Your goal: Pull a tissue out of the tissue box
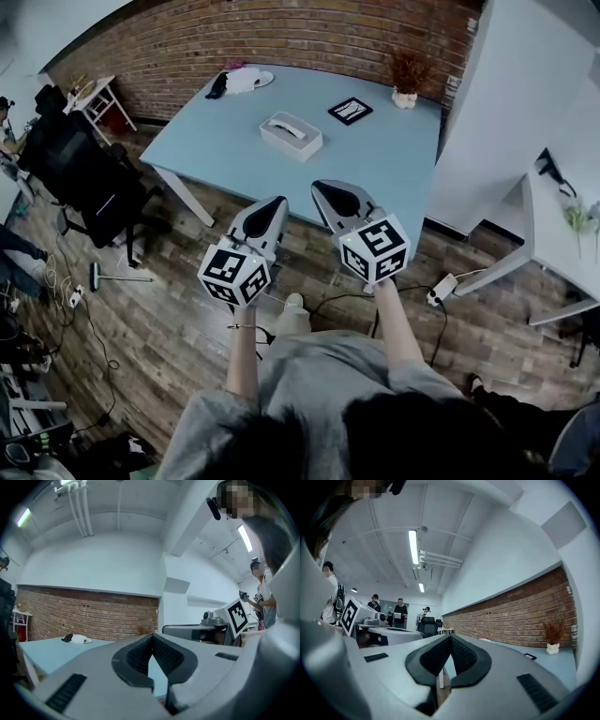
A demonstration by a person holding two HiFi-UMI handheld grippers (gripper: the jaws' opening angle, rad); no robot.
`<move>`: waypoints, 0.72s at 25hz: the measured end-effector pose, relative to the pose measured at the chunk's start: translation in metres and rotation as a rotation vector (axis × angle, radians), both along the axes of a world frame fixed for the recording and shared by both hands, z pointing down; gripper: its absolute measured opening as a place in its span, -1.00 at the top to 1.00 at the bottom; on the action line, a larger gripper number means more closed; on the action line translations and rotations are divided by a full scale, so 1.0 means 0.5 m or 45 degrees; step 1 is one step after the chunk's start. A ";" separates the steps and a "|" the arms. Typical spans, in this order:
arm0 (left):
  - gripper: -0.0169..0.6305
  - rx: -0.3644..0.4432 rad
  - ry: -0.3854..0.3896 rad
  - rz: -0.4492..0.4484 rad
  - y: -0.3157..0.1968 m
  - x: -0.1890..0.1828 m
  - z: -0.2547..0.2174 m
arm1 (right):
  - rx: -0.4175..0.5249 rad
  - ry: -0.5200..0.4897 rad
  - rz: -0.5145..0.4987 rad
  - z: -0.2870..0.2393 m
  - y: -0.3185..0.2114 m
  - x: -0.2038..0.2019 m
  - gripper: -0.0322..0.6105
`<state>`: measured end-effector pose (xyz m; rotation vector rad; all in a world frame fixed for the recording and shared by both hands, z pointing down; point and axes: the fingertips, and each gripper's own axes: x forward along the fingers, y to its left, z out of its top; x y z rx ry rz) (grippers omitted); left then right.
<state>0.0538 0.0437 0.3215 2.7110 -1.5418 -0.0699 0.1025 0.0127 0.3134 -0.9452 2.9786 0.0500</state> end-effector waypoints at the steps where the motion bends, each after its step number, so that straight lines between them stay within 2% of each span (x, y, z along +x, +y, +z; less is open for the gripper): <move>1: 0.94 -0.005 -0.001 0.000 -0.001 0.001 0.002 | -0.010 -0.010 -0.002 0.000 -0.003 0.001 0.90; 7: 0.94 -0.047 0.009 -0.002 -0.020 -0.013 0.016 | -0.074 -0.041 -0.009 0.013 -0.022 -0.013 0.90; 18: 0.94 -0.138 0.045 0.034 -0.115 -0.069 0.076 | -0.150 0.002 0.042 0.070 -0.114 -0.068 0.90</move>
